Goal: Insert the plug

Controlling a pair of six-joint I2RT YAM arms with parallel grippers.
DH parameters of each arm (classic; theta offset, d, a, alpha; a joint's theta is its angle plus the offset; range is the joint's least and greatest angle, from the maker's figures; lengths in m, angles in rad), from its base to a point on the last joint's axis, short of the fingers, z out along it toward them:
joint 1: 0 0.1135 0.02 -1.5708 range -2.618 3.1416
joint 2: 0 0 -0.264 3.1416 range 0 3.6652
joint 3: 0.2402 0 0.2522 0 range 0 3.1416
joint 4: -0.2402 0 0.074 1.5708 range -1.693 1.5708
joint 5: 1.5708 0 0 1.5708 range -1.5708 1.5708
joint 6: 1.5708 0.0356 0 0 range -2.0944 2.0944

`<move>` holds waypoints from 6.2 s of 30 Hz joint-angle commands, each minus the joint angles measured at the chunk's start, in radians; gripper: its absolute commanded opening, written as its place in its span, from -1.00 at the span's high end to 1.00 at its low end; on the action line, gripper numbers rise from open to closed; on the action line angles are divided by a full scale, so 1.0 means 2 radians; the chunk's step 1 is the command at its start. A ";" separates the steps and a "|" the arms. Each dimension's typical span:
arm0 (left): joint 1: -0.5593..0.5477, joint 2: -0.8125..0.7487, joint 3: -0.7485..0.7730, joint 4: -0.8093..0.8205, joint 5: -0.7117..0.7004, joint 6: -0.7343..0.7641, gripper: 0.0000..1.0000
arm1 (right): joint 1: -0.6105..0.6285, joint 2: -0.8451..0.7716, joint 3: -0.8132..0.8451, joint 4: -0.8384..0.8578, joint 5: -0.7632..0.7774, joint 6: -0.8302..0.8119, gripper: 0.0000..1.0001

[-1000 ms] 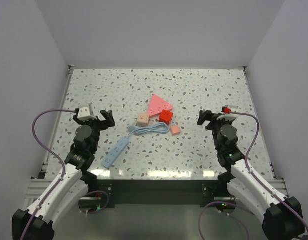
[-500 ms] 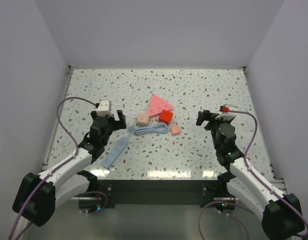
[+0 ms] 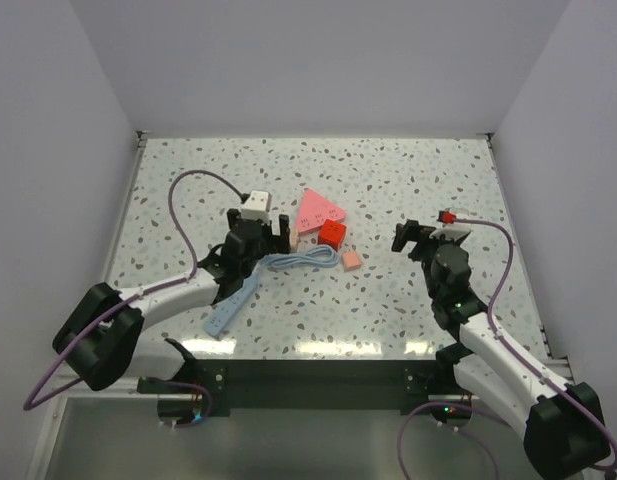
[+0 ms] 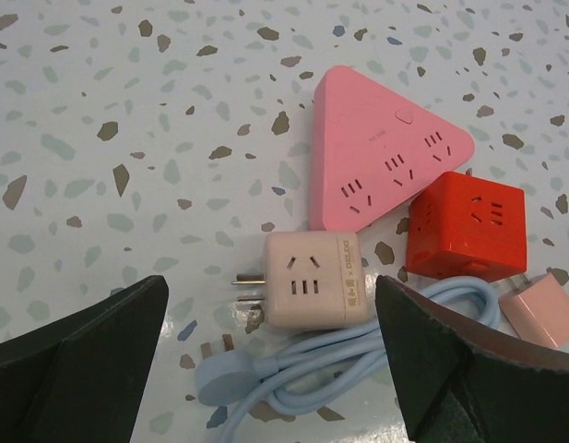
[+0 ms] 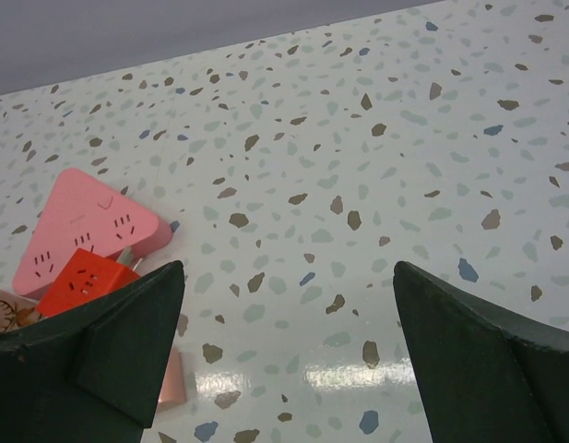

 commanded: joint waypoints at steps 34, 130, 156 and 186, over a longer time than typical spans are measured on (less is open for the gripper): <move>-0.014 0.193 0.126 -0.044 0.039 -0.012 -0.61 | 0.001 0.013 0.027 0.011 -0.011 0.015 -0.98; -0.051 -0.109 -0.093 0.219 0.054 -0.331 -1.00 | 0.270 0.180 0.090 0.187 0.191 0.016 1.00; 0.079 0.284 0.198 0.162 0.236 -0.059 -1.00 | 0.262 0.118 0.082 0.114 0.258 0.012 1.00; 0.157 0.454 0.288 0.238 0.482 -0.150 -0.25 | 0.261 0.028 0.076 0.040 0.226 -0.006 1.00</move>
